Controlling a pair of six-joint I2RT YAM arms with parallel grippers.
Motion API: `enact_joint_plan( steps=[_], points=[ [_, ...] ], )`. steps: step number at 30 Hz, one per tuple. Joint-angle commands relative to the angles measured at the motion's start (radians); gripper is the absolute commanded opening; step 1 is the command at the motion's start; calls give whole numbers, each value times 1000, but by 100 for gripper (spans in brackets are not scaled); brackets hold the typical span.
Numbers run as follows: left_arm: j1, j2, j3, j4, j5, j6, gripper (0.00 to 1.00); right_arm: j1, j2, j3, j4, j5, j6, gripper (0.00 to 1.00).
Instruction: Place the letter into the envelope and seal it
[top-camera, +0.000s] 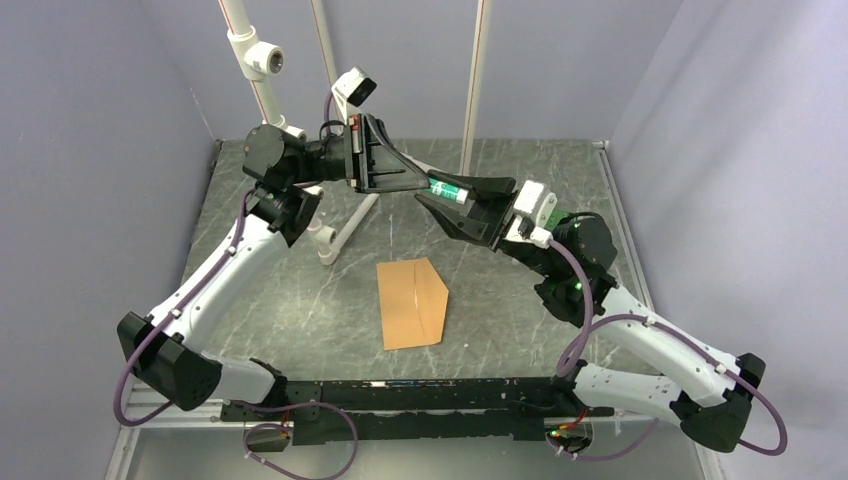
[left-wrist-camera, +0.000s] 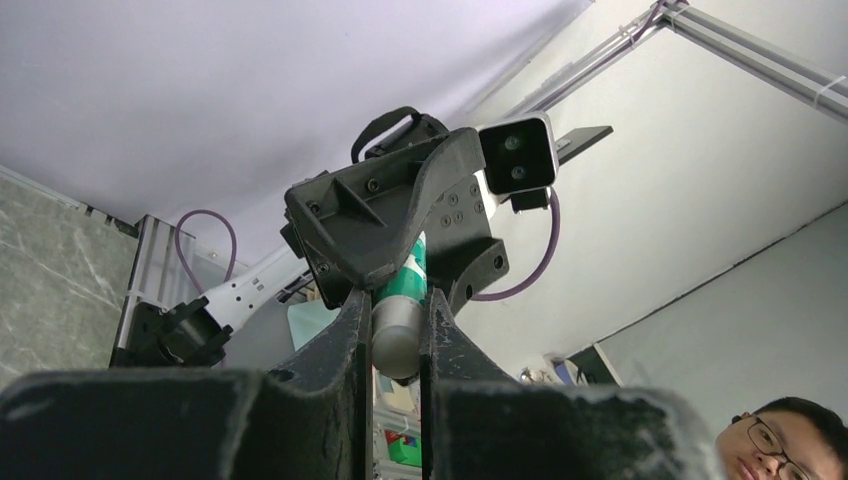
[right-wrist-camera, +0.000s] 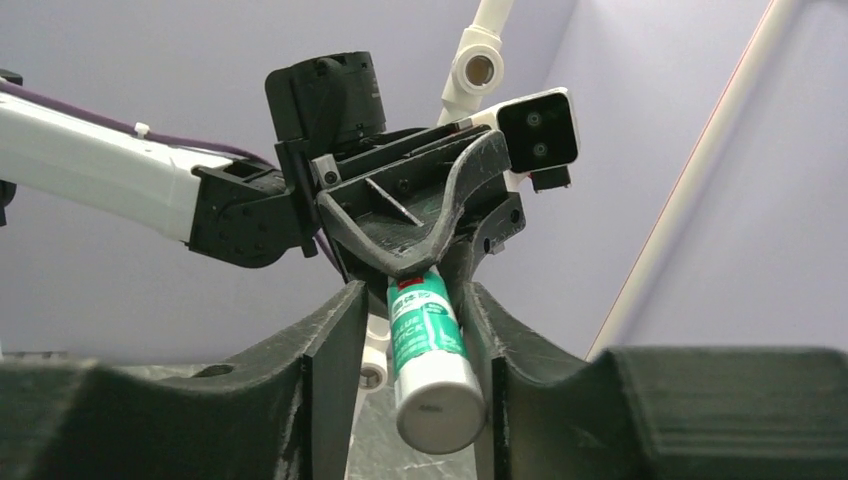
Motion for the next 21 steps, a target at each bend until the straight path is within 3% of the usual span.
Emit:
enact_joint_plan(
  steps=[1, 8, 13, 16, 18, 21],
  points=[
    [-3, -40, 8, 64, -13, -12, 2, 3, 6, 84, -1, -63, 2, 40],
    [-3, -42, 3, 76, -17, -19, 3, 3, 10, 94, -15, -76, 18, 27],
    [-3, -39, 7, 91, -15, -24, 2, 3, 26, 130, -76, -57, 27, 0],
    [-3, -40, 5, 94, -14, -21, 2, 3, 22, 127, -80, -18, 46, 0],
    [-3, -44, 3, 70, -12, -4, 21, 3, 17, 127, -95, -3, 47, 0],
    [-3, -63, 10, -55, -16, 98, 63, 3, 2, 128, -125, 22, 46, 0]
  ],
)
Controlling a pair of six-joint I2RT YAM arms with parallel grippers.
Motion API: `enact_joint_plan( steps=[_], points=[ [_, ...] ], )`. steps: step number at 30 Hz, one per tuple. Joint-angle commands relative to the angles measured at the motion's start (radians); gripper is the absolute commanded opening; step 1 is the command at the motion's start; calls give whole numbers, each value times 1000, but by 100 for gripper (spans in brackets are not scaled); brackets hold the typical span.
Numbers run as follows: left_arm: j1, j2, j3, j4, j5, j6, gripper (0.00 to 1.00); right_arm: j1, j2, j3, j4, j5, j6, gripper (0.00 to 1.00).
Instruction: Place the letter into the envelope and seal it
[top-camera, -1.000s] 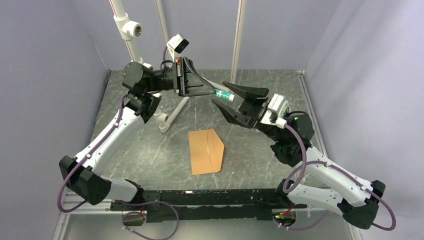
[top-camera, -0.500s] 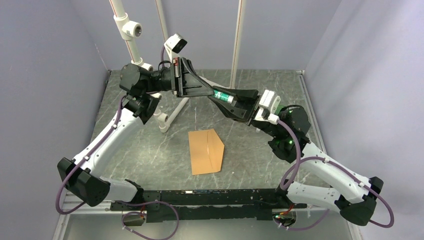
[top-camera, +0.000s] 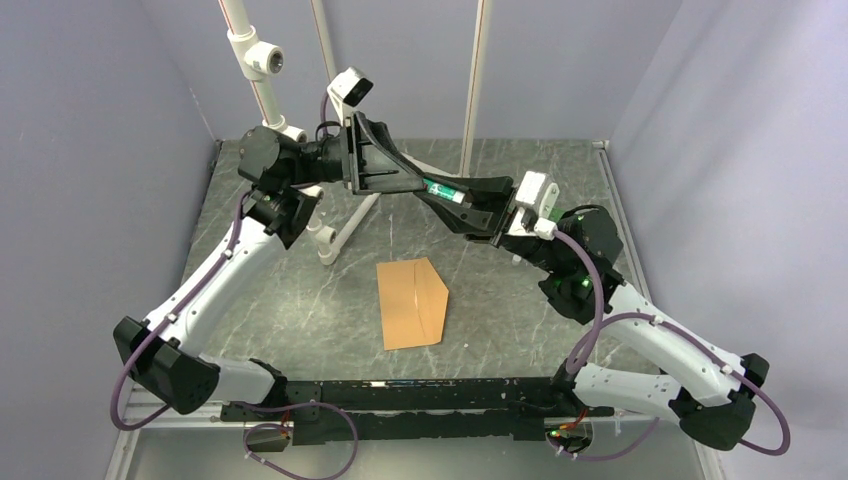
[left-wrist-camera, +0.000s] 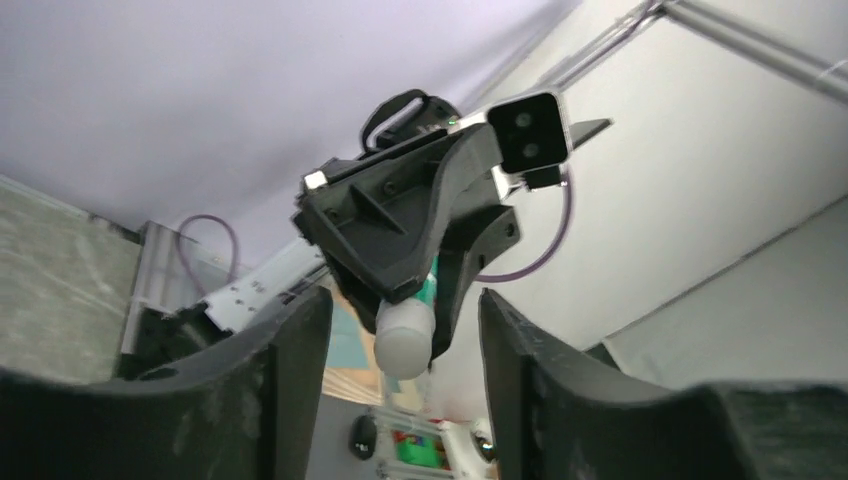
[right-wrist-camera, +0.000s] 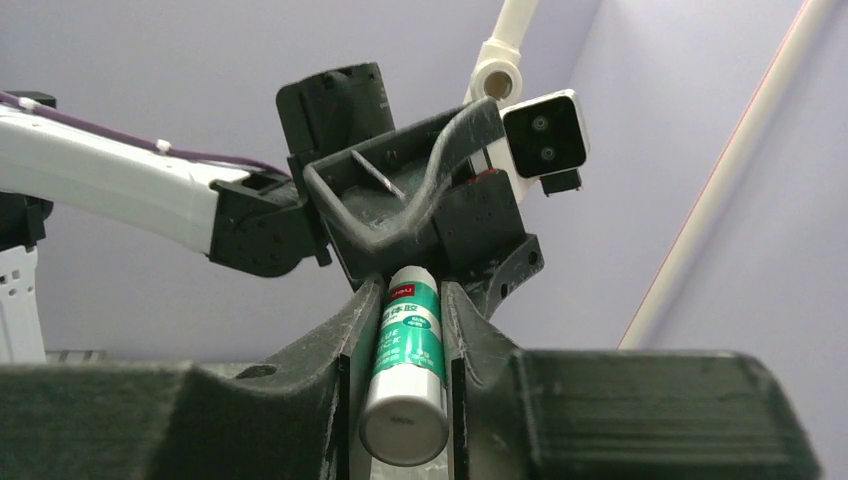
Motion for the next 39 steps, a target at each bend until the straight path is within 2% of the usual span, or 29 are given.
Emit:
enact_joint_plan(
  steps=[1, 3, 6, 8, 13, 16, 18, 22, 25, 27, 28, 32, 39],
  points=[
    [0, -56, 15, -158, -27, 167, 72, 2, -27, 32, -53, 68, 17, 0],
    [-1, -82, 25, -353, -63, 334, 84, 2, -48, 22, -97, 102, 28, 0],
    [-1, -125, 42, -665, -179, 609, 91, 2, -91, 19, -223, 193, 61, 0],
    [-1, -133, 48, -803, -248, 742, 92, 2, -128, 10, -306, 272, 100, 0],
    [-20, -142, 24, -1021, -430, 934, 89, 1, -168, -11, -555, 578, 248, 0],
    [-75, -143, 5, -1110, -625, 1042, 86, 1, -126, 7, -730, 762, 387, 0],
    [-133, -123, 8, -1163, -745, 1101, 84, 1, -105, -13, -785, 809, 455, 0],
    [-257, -47, 22, -1248, -942, 1159, 77, -2, -77, -80, -817, 850, 597, 0],
    [-286, 9, 6, -1305, -1039, 1139, 59, -18, -22, -94, -876, 838, 704, 0],
    [-289, 38, -32, -1310, -1054, 1122, 46, -36, 24, -86, -929, 793, 756, 0],
    [-290, 49, -57, -1302, -1053, 1114, 43, -41, 45, -86, -943, 770, 779, 0],
    [-290, 100, -159, -1257, -1063, 1066, 35, -50, 82, -142, -904, 661, 844, 0],
    [-273, 268, -191, -1243, -1133, 1023, 20, -50, 149, -200, -848, 611, 839, 0]
  ],
)
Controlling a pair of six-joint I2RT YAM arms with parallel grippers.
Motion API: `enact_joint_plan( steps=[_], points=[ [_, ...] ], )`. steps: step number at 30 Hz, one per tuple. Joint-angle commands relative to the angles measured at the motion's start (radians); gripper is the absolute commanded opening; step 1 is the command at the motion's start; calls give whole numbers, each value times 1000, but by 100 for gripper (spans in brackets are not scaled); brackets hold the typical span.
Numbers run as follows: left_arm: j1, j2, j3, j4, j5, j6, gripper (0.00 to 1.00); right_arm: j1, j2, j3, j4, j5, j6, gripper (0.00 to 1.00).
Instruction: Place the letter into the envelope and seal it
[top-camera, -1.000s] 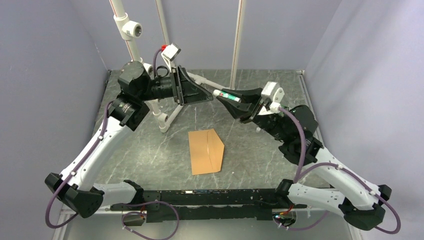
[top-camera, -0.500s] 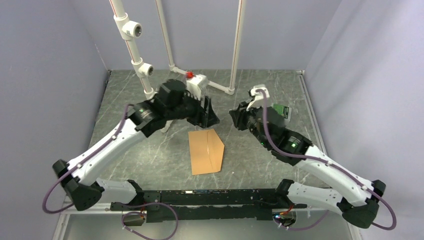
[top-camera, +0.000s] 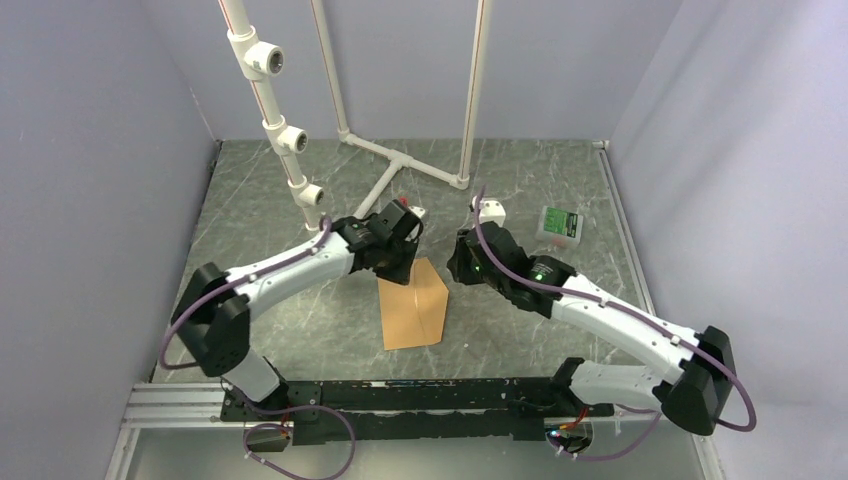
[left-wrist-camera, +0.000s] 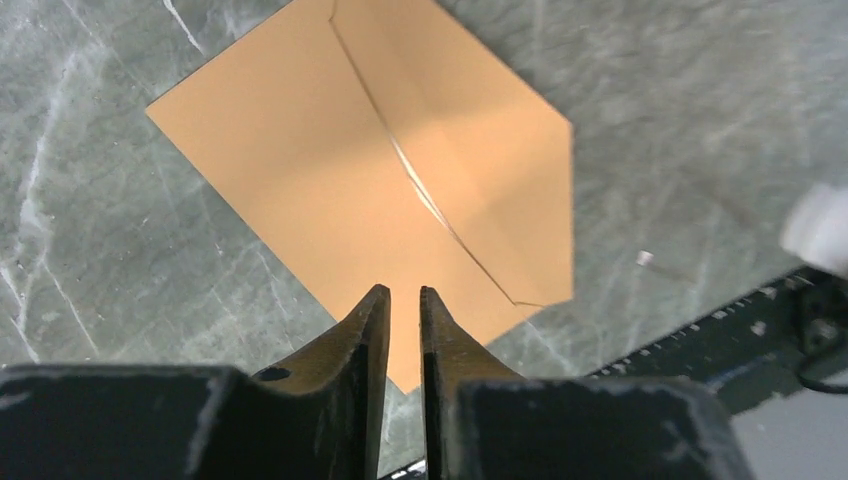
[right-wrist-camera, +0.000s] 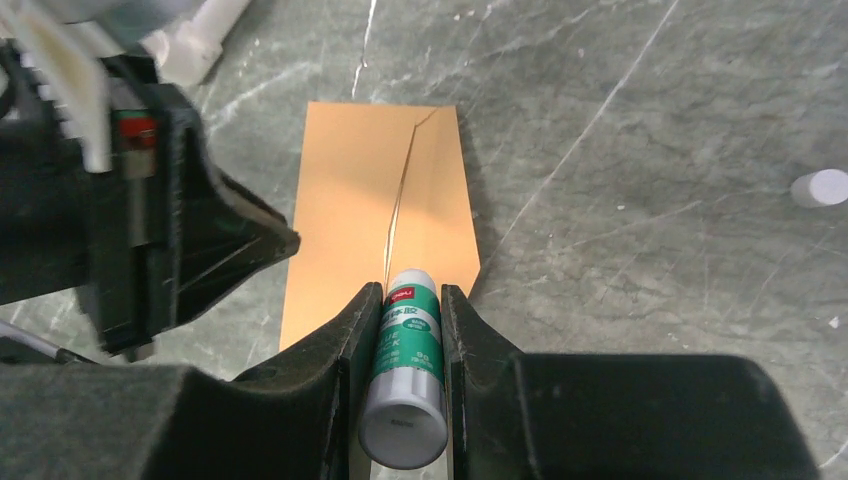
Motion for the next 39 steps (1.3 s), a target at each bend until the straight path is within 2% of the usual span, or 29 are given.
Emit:
enact_joint_plan(
  steps=[1, 3, 17, 21, 26, 31, 39],
  points=[
    [20, 100, 4, 31, -48, -45, 19, -1, 46, -12, 63, -42, 30, 0],
    [40, 145, 7, 49, -19, -50, 15, -1, 55, -27, 76, -45, 39, 0],
    [204, 432, 140, 34, 112, -57, 11, 5, 201, -36, 192, -132, -1, 0],
    [224, 440, 125, 34, 136, -61, 11, 24, 284, -1, 211, -166, -7, 0],
    [231, 450, 84, 7, 166, -56, 3, 40, 417, 71, 188, -208, -21, 0],
    [260, 435, 11, 39, 222, -66, 3, 42, 512, 138, 190, -282, -28, 0],
    [296, 413, -70, 77, 290, -48, 2, 57, 620, 225, 116, -245, -23, 0]
  ],
)
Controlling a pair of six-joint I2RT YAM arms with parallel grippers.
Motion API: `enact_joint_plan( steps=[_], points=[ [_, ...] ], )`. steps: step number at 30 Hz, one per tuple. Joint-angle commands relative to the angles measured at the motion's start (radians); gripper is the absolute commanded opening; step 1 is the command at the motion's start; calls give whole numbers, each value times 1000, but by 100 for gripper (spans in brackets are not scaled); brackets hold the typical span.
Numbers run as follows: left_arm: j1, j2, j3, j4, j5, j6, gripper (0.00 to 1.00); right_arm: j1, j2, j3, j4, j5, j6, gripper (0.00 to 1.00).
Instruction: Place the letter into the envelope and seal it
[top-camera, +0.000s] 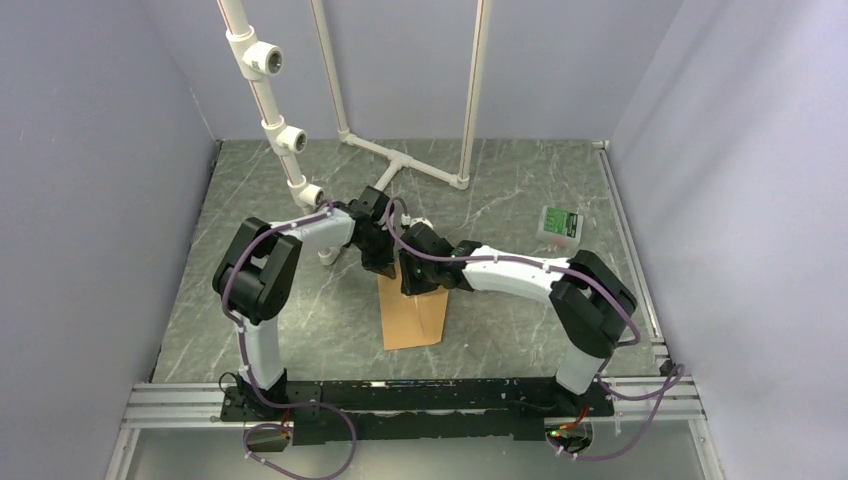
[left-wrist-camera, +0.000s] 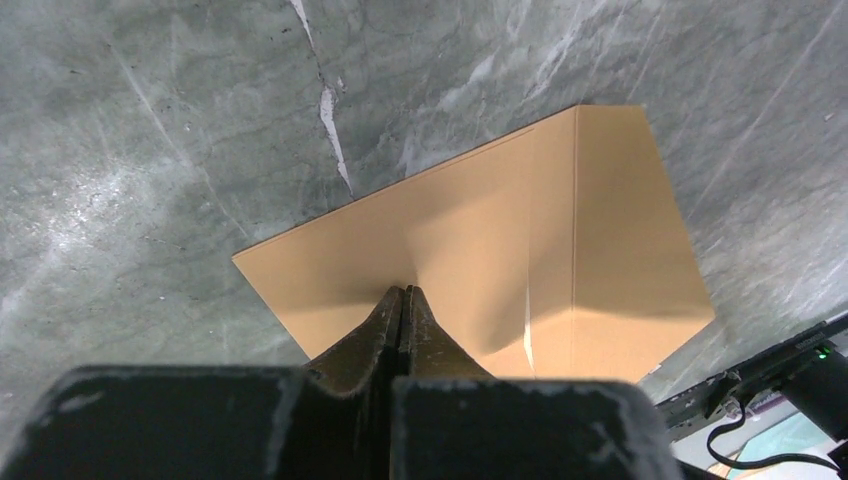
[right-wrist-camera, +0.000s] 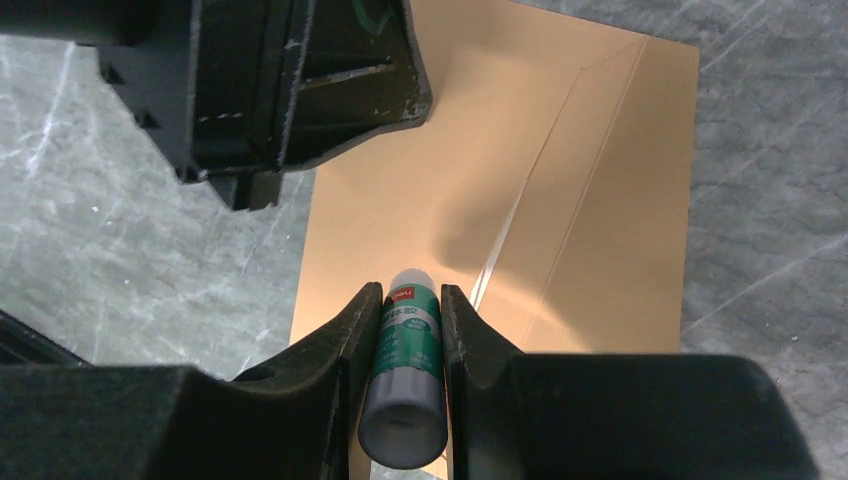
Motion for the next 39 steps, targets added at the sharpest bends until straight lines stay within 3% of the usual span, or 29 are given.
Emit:
enact_joint_plan(
  steps=[1, 9, 21, 34, 39],
  points=[
    [4, 37, -90, -55, 28, 20, 2, 19, 34, 69, -50, 39, -7, 0],
    [23, 38, -111, -42, 61, 39, 3, 54, 77, 85, -73, 156, -33, 0],
    [25, 66, -104, -32, 89, 51, 2, 128, 117, 7, 20, 324, -34, 0],
    [25, 79, -108, -31, 103, 48, 2, 202, 25, -106, 28, 293, 14, 0],
    [25, 80, -115, -28, 106, 47, 2, 198, 60, -88, 1, 328, 35, 0]
  ],
)
